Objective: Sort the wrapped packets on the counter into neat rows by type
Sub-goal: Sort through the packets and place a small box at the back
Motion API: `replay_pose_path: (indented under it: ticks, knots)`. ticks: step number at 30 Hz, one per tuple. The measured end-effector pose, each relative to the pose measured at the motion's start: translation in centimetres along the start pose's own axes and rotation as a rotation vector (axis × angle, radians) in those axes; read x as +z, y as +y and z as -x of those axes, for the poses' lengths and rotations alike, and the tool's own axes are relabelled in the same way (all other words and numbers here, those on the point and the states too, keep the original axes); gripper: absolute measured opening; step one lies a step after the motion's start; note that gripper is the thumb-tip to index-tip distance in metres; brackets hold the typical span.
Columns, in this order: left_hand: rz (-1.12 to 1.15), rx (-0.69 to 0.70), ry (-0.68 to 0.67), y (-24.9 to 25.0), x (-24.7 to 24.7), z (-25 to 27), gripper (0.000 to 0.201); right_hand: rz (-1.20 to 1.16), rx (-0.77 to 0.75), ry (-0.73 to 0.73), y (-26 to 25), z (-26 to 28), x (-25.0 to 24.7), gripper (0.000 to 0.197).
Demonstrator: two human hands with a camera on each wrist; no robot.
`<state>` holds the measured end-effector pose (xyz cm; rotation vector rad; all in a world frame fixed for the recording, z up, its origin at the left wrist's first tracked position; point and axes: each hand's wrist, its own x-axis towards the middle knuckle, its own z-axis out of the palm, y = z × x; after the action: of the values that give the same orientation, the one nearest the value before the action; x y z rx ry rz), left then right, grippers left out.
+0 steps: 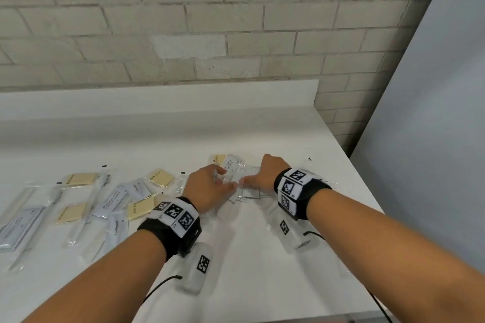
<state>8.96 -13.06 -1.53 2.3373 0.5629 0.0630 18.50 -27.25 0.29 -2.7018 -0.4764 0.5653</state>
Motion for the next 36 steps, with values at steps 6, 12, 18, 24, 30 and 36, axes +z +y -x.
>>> replay_pose_path:
  ticks: [6,12,18,24,30,36]
  knots:
    - [-0.213,-0.024,-0.002,-0.2,1.5,-0.2,0.052,-0.127,0.07,-0.019,0.0,-0.8,1.1,0.038]
    - [0.094,0.052,0.182,-1.0,-0.9,-0.2,0.013,-0.748,0.069,-0.082,-0.1,-1.3,0.5,0.011]
    - [0.111,0.244,0.29,-0.5,-2.1,0.6,0.018,-1.119,-0.017,-0.129,-3.6,-0.6,-0.3,0.015]
    - [0.14,0.295,0.365,-1.1,-2.5,1.7,0.024,-1.011,-0.164,-0.206,-5.7,1.0,-0.2,0.058]
    - [0.594,0.109,0.184,-2.2,-5.2,3.3,0.036,-0.919,-0.318,-0.126,-5.8,1.5,0.2,0.012]
    - [1.028,-0.151,0.013,-3.6,-7.8,3.8,0.077,-0.912,-0.359,-0.221,-7.4,3.8,1.1,0.008]
